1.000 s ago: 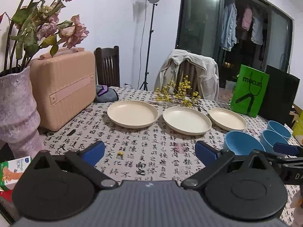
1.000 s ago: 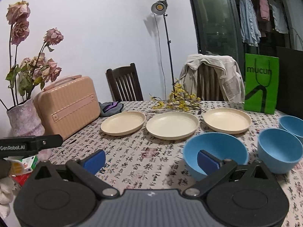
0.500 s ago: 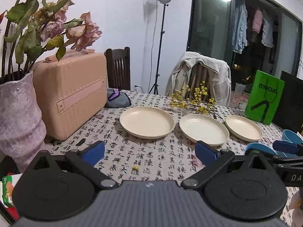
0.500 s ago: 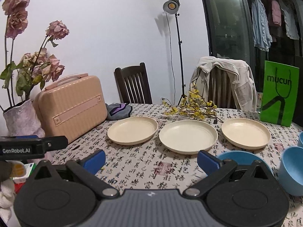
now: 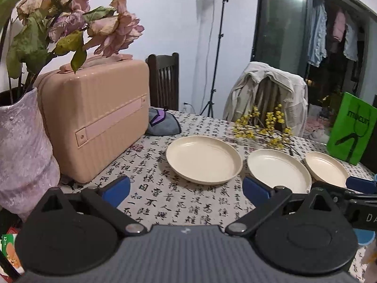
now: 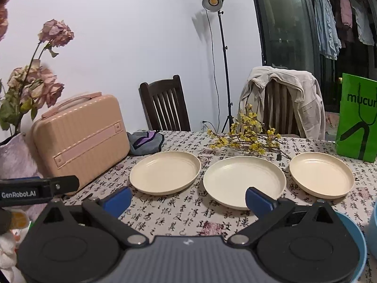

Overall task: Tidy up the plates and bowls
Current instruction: 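Move both tools toward the cream plate beside the pink suitcase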

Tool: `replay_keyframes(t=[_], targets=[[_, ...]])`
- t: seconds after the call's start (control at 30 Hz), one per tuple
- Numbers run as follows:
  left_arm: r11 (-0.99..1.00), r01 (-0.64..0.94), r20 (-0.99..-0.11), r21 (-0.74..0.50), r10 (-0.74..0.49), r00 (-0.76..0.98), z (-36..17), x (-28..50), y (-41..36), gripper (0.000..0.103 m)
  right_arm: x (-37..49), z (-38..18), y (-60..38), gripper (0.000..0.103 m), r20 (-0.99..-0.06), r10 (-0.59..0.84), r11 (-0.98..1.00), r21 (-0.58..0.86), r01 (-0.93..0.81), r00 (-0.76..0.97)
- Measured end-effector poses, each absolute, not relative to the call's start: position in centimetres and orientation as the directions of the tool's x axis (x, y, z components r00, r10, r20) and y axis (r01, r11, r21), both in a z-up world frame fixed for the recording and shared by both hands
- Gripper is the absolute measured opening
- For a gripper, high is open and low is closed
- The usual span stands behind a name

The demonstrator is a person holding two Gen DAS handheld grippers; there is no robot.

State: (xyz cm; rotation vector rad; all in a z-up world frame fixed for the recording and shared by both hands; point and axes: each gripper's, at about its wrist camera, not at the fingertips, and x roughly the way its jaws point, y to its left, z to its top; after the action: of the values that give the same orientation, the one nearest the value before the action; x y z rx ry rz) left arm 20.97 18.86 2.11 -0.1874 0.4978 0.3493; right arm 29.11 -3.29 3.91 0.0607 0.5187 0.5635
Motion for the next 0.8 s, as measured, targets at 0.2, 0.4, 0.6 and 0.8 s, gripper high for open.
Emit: replay_keyframes(t=[0.2,0.4,0.6,0.8], targets=[[0.909,-0.407,-0.508,-0.093,0.309,0.804,2.0,23.0,20.3,0.103,31.2,4.1,-1.4,0.103,-0.458,0.528,0.845,0.203,-0.494,0.715],[0.886,-0.453,-0.524,-0.097,0.342,0.78,2.0,24.8,22.0,0.103,33.5,4.3,0.7,0.103,-0.457,0.541,0.839,0.225,-0.496,0.707],[0.859,-0.503,-0.549,-0.093,0.378,0.746,1.8,27.3,23.9,0.103,36.2,4.2,3.5,0.103,-0.471,0.54,0.839,0.24,-0.488,0.697],[0.834,-0.547,-0.58,-0.071,0.412,0.703,1.0,29.8,25.4,0.103,39.0,3.6,6.3,0.103,-0.498,0.531,0.844,0.243,-0.477,0.686]])
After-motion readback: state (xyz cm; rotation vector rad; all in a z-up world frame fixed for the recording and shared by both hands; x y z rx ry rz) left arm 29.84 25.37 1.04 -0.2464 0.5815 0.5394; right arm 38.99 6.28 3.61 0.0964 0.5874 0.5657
